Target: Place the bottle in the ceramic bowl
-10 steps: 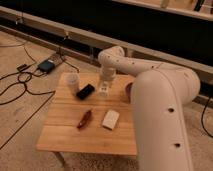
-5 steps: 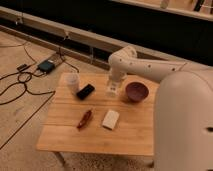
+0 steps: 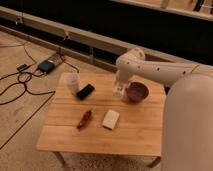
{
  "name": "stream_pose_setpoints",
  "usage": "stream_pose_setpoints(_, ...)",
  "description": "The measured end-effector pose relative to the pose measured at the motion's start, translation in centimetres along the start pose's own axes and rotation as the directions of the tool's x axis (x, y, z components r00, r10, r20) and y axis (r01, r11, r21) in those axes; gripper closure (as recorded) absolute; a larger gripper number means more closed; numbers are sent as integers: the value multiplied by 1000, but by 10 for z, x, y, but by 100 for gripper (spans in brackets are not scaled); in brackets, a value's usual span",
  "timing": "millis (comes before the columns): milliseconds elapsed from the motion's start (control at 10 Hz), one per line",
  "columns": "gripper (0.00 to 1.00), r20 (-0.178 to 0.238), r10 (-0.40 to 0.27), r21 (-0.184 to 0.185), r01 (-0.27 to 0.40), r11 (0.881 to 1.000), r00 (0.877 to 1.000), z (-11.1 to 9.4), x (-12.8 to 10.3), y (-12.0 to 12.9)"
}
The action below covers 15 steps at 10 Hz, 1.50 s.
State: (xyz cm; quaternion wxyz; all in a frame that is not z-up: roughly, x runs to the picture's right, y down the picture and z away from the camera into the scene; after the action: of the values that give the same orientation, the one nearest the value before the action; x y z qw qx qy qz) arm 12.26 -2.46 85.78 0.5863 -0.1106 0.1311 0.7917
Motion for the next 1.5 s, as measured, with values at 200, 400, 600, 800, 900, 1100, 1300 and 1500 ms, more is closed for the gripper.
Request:
stream_pose_setpoints(200, 100, 28, 6, 36, -7, 999, 1000, 4, -16, -20)
stream_pose_setpoints(400, 100, 43, 3, 69, -6, 998, 999, 8, -30, -34)
stream_pose_setpoints(600, 100, 51, -12, 106, 7, 994, 999, 16, -43, -48)
stream_pose_setpoints(800, 100, 53, -19, 146, 11, 989, 998, 27, -52, -62)
stream_pose_setpoints(900, 100, 53, -24, 162, 15, 987, 998, 32, -56, -68)
stream_pose_setpoints(1100, 100, 46, -32, 197, 22, 980, 998, 43, -60, -80)
stream_pose_setpoints(1300, 100, 36, -52, 244, 42, 969, 998, 55, -63, -85)
stream_pose_setpoints(1500, 100, 30, -67, 277, 56, 959, 997, 65, -66, -86)
